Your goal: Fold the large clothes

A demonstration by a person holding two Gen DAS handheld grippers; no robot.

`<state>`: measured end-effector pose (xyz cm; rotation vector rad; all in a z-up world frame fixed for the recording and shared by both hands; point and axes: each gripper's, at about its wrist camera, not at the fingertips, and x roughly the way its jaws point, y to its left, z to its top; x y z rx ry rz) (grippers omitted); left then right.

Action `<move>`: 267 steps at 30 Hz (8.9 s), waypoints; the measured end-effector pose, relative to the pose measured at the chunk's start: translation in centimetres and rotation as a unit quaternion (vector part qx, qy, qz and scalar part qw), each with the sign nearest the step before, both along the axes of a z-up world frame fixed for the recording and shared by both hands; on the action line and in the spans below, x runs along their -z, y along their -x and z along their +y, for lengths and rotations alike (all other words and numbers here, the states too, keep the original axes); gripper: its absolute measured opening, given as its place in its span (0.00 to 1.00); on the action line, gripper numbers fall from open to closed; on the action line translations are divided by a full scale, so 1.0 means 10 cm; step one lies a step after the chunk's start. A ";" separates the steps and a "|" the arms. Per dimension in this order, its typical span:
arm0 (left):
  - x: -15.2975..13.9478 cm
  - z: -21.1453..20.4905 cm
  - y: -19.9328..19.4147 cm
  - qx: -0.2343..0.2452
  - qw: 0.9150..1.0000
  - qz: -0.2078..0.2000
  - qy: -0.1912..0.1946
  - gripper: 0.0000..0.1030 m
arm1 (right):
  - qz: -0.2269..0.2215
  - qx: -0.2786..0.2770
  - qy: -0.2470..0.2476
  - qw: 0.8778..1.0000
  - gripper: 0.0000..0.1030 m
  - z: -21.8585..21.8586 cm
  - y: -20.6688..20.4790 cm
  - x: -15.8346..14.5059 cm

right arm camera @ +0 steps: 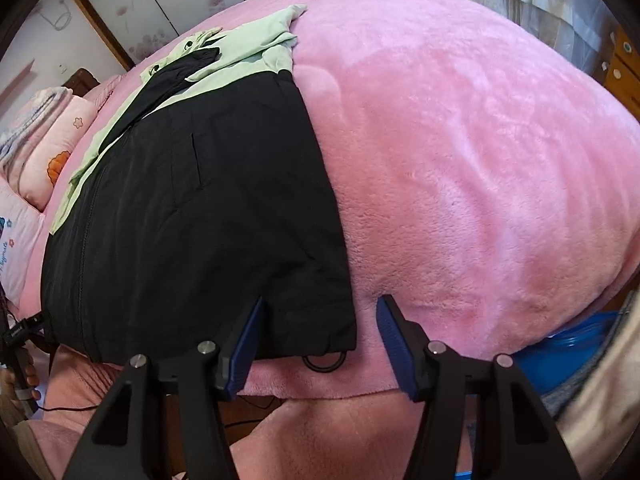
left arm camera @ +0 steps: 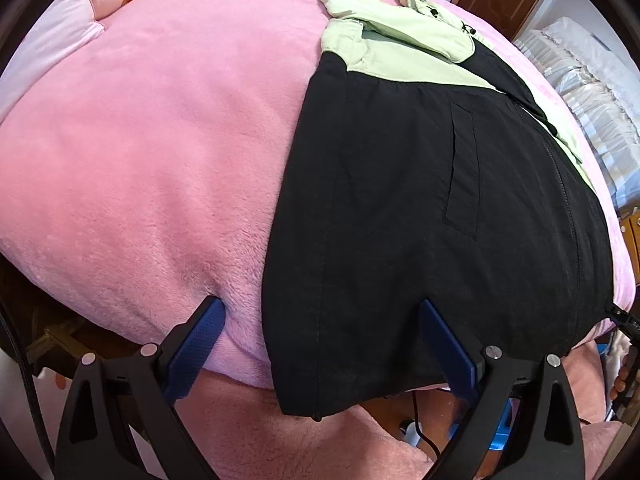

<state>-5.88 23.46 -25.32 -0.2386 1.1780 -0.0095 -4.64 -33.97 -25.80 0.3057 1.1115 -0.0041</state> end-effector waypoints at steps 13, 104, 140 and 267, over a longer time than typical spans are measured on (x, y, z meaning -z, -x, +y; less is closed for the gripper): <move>0.04 0.00 0.02 0.011 1.000 0.007 0.010 0.67 | 0.004 -0.018 -0.015 1.000 0.41 0.03 -0.03 0.05; -0.22 -0.20 -4.23 0.121 0.990 0.038 -0.057 0.57 | -0.008 -0.066 0.012 0.998 0.49 -0.06 -3.69 -0.28; -1.21 -0.54 -4.70 -0.044 0.963 -0.146 -0.223 0.14 | -0.203 -0.025 0.200 0.958 0.16 0.65 -4.38 -1.23; -0.49 -0.60 -2.71 -0.148 0.979 -0.075 -0.114 0.99 | -0.059 0.051 0.143 0.987 0.46 0.85 -2.81 -0.33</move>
